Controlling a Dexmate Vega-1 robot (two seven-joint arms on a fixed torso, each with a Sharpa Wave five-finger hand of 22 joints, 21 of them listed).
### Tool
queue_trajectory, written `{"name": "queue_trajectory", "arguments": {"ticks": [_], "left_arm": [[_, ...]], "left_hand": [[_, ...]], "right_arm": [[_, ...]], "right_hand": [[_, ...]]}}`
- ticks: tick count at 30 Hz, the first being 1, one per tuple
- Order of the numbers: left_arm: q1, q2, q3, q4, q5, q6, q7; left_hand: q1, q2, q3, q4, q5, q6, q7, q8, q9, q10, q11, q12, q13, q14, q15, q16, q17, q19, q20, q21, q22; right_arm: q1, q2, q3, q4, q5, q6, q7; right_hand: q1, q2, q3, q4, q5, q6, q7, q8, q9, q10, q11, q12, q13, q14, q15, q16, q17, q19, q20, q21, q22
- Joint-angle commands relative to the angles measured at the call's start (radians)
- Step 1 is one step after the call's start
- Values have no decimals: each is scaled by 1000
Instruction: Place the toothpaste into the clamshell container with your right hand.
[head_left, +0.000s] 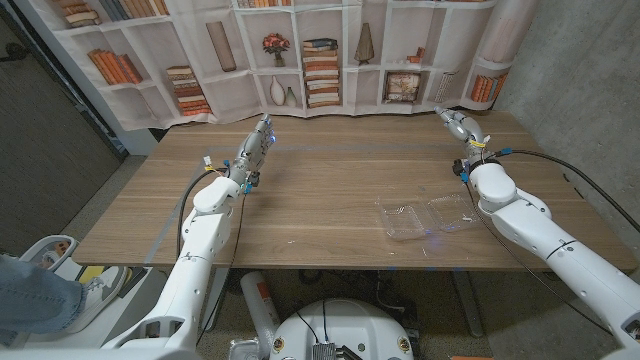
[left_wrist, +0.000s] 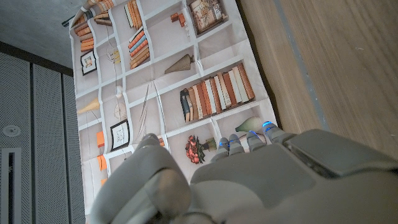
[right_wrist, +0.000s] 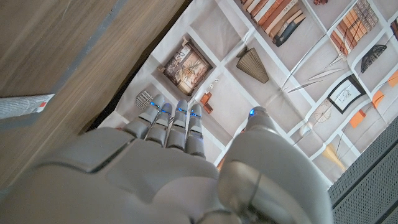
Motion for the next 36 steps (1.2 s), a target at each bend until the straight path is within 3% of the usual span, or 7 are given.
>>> {"name": "queue_trajectory", "arguments": {"ticks": [1,36], "left_arm": [[2,6,3,-15,4,9,1],[3,5,3,-6,0,1,-3]], "left_hand": [[15,2,-1,-3,0,1,-1,-1,5,-6,1,-2,4,-28,6,0,4,-70,-54,-3,3],[18,5,-6,-5,-2,3,-4,-1,5,-6,-1,-3,4,-26,6,0,4,-68,-49,-11,4]], "right_arm": [[10,-23,-8,-6,-63,-75,-44],[29,-82,-33,-49,-162,-236,-101]], "right_hand": [[16,-1,2,-8,-2,12,-2,-1,3,8,0,1,3,5,-3,5,0,8,-22,-5,4],[37,-3,4,-24,-3,13,-12,-7,5,17,-7,-3,4,25,-17,5,1,34,-21,-13,4]]}}
